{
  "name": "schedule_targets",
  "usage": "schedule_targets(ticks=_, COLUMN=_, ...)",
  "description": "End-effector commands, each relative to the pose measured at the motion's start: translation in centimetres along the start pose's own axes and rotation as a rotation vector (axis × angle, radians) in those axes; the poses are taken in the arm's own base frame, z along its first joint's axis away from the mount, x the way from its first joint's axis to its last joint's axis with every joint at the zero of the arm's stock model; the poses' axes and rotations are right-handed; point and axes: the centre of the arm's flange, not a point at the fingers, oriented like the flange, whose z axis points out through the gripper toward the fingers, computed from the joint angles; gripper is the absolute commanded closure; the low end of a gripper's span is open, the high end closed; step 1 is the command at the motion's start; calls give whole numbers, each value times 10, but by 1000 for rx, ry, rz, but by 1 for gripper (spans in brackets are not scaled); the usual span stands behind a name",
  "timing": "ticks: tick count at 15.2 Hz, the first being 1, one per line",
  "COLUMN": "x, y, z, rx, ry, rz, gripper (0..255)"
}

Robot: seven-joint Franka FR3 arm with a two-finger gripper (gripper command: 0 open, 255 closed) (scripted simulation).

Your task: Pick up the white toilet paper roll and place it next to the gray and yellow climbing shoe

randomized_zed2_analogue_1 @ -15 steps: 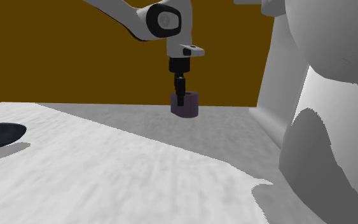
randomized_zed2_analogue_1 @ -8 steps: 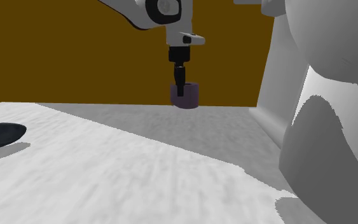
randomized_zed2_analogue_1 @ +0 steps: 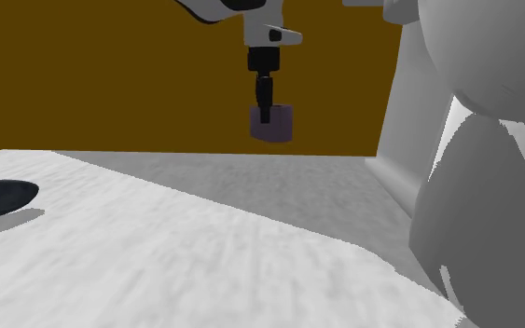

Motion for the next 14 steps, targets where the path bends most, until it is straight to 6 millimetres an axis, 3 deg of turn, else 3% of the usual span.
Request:
schedule_targets(ticks=1, x=-2, y=0, z=-11, rx=0, ry=0, rz=0, gripper=255)
schedule_targets(ticks=4, x=-2, y=0, z=-25, rx=0, ry=0, rz=0, gripper=255)
schedule_targets(ticks=14, x=-131, y=27, z=-26, rx=0, ry=0, rz=0, gripper=255)
